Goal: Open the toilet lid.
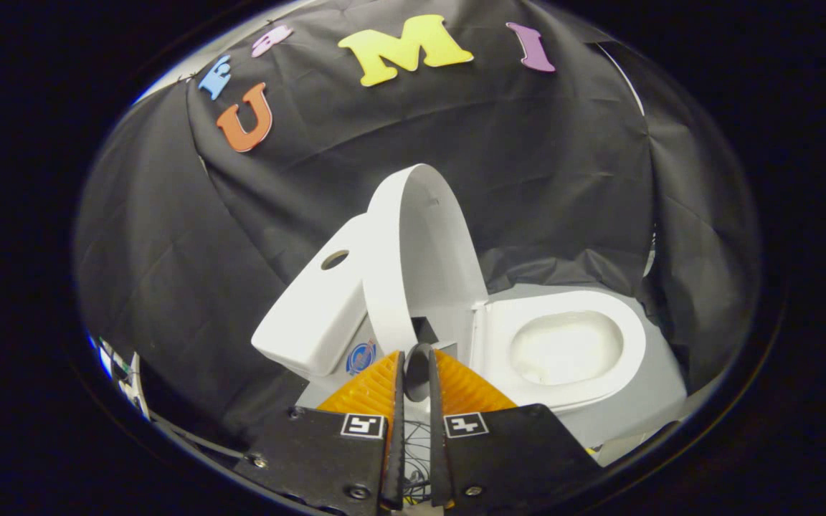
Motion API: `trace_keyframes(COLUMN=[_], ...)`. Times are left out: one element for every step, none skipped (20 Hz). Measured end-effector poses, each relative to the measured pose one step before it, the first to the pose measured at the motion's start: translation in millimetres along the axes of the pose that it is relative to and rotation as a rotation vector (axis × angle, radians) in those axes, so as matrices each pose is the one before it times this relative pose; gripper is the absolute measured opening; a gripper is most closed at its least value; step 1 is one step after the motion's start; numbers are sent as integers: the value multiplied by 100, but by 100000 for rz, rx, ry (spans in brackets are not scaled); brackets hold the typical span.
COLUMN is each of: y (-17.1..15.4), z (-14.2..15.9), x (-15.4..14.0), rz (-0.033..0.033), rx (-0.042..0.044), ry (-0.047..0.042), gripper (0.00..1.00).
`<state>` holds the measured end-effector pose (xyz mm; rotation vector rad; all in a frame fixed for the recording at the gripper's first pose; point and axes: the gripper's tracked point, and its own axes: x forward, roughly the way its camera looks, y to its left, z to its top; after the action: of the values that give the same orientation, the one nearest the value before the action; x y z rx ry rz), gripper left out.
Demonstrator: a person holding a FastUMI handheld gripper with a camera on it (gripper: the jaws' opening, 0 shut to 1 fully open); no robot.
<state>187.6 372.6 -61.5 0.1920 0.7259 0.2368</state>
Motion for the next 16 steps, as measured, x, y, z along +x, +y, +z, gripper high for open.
trace_keyframes(y=[376,344,344,268,273,264,158,194,290,69,62,107,171,360,63,186], z=[-154,-35,-116,-55,-52,18,-41,-31,-140,22,44,21,-138,50,-109,-102], x=[158,122,108,186,66,78,112,87,8,36,70,-6,159,117,-67,113], rz=[7,72,118,76,88,-68,-51,57,-234,-596,-343,23,473,673,823,663], rx=[-1314,-1026,-690,-444,-597,-600,-425,-777,-892,-1307,-1012,-539,-91,-194,-588,-1367], ry=[54,-98,112,54,166,-44,114,26,-65,-331,-114,-41,212,172,78,-252], gripper=[17,17,17,17,17,17,17,17,17,17,17,17,17,17,17,17])
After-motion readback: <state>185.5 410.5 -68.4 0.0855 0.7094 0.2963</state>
